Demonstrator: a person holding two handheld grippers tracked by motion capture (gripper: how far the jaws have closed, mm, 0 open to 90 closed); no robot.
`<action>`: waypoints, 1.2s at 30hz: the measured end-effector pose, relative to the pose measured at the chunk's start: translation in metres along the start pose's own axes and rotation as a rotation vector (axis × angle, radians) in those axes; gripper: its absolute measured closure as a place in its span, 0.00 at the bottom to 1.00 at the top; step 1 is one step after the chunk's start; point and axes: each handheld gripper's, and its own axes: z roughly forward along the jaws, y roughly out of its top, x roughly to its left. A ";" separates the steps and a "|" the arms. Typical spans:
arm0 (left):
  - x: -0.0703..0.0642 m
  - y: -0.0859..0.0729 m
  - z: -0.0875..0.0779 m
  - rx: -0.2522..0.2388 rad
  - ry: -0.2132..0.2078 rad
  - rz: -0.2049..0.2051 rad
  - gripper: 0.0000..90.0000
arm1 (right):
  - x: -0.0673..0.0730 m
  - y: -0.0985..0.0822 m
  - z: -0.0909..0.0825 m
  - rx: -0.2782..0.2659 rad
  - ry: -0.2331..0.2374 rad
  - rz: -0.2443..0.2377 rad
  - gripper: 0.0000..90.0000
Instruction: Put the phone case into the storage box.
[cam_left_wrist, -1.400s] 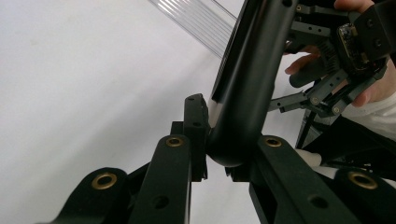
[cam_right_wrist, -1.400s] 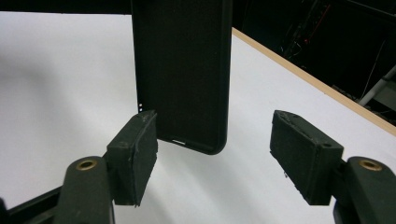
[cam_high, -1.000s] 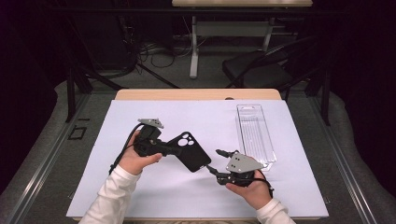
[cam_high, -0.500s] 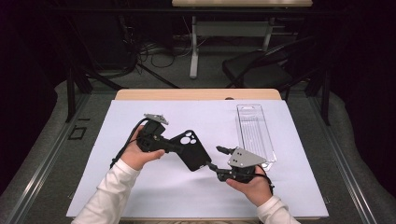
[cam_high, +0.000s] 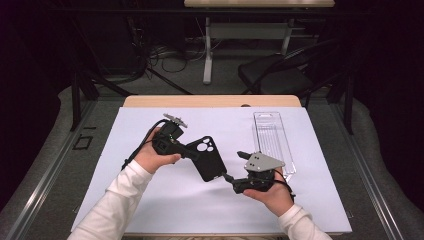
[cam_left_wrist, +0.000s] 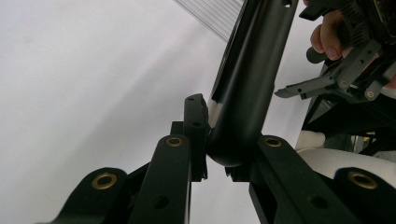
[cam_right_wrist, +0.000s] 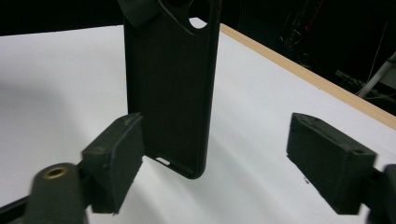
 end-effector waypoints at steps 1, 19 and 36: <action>0.000 0.001 0.000 0.007 0.001 0.002 0.91 | -0.001 0.001 0.001 0.010 0.004 0.005 0.16; -0.003 0.016 0.005 0.069 0.006 0.029 0.91 | -0.010 0.020 0.002 0.062 0.010 -0.014 0.15; 0.001 0.023 0.013 0.117 0.009 0.009 0.91 | -0.018 0.038 -0.001 0.074 -0.007 -0.046 0.28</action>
